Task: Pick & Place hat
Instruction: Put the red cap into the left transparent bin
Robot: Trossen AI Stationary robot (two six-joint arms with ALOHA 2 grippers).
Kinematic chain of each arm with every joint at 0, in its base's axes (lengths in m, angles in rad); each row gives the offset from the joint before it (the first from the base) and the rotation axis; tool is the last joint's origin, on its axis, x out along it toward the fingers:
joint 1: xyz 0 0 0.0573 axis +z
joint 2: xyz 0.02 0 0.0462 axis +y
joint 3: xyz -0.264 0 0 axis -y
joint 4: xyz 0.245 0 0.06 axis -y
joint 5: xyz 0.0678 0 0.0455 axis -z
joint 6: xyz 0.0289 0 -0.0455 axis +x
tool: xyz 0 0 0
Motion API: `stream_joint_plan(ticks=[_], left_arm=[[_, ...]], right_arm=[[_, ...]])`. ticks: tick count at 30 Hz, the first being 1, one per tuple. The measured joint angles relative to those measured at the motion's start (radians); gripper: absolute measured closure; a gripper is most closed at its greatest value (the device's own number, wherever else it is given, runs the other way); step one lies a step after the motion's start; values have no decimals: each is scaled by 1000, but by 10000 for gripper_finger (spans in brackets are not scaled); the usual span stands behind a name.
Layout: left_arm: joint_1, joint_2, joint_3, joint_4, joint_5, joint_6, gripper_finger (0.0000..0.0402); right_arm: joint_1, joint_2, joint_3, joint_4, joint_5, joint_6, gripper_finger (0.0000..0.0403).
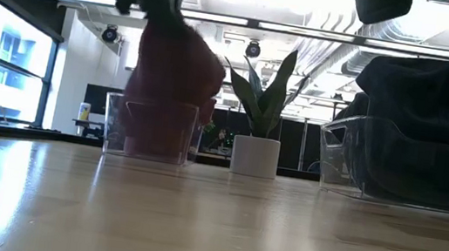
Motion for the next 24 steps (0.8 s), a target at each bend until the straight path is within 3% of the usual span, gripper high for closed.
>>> stream_joint_plan(ticks=[10, 17, 24], left_arm=[[140, 13, -115, 129, -23, -90, 401], [282, 13, -169, 228, 155, -107, 401], [407, 38, -181, 285, 331, -237, 392]], right_arm=[[0, 0, 0, -9, 0, 2, 308], [0, 0, 0, -9, 0, 1, 308], [0, 0, 0, -9, 3, 0, 308]])
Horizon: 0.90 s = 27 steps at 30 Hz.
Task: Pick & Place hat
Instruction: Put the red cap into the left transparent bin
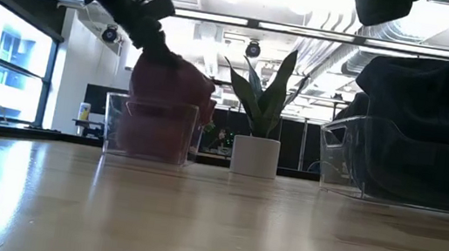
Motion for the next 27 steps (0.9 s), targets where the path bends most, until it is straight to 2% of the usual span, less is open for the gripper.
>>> stream_joint_plan(ticks=[3, 7, 12, 16, 18, 23, 27], left_arm=[[76, 0, 1, -3, 85, -34, 361], [144, 7, 1, 0, 116, -113, 305], [162, 13, 1, -4, 268, -186, 248], [138, 13, 1, -14, 346, -212, 226], [107, 13, 1, -28, 321, -179, 224], [39, 6, 13, -47, 142, -108, 222], [37, -16, 94, -127, 36, -102, 222]], right_arm=[[0, 0, 0, 0, 5, 3, 308], [0, 0, 0, 0, 5, 2, 308], [0, 0, 0, 0, 5, 1, 308], [0, 0, 0, -1, 5, 2, 308], [0, 0, 0, 0, 9, 2, 308], [0, 0, 0, -1, 9, 3, 308], [0, 0, 0, -2, 9, 2, 308]])
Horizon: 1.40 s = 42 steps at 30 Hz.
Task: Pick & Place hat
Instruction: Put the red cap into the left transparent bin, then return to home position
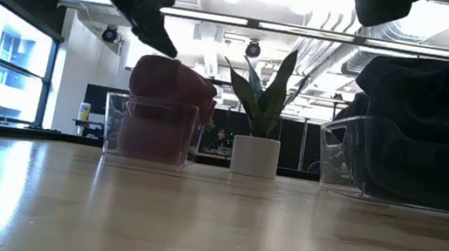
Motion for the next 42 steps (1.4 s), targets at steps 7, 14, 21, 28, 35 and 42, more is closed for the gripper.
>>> stream_joint_plan(ticks=[7, 14, 21, 28, 35, 42], left_arm=[[0, 0, 173, -287, 1, -20, 223], [-50, 1, 92, -409, 34, 51, 300], [-71, 4, -75, -125, -103, 45, 391], [-71, 5, -123, -5, -111, 44, 382], [-74, -55, -123, -82, -65, -41, 399], [-207, -234, -216, -171, -6, -62, 401]], right_arm=[[0, 0, 0, -4, 0, 1, 308], [0, 0, 0, -4, 0, 1, 308], [0, 0, 0, -4, 12, -2, 308], [0, 0, 0, -4, 28, -2, 308], [0, 0, 0, -20, 88, 65, 309], [21, -125, 0, -245, 262, 200, 331]])
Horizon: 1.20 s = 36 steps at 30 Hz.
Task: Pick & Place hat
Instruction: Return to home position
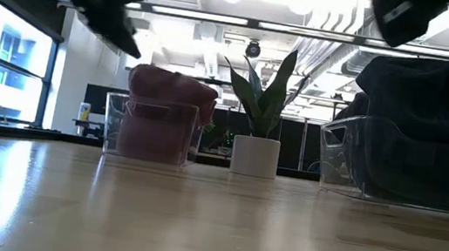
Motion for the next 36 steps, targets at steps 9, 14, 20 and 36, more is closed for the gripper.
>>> stream_joint_plan(ticks=[9, 14, 20, 36], left_arm=[[-166, -348, -297, 298, -46, -278, 401], [-208, -438, -357, 404, -48, -307, 401], [-205, -452, -364, 410, -38, -317, 401], [-205, -429, -364, 429, -32, -318, 401]], right_arm=[[87, -292, 0, -233, 135, -77, 395], [61, -457, -49, -282, 141, -80, 400], [51, -622, -212, -173, 106, -51, 400], [37, -809, -529, 121, 27, -101, 402]])
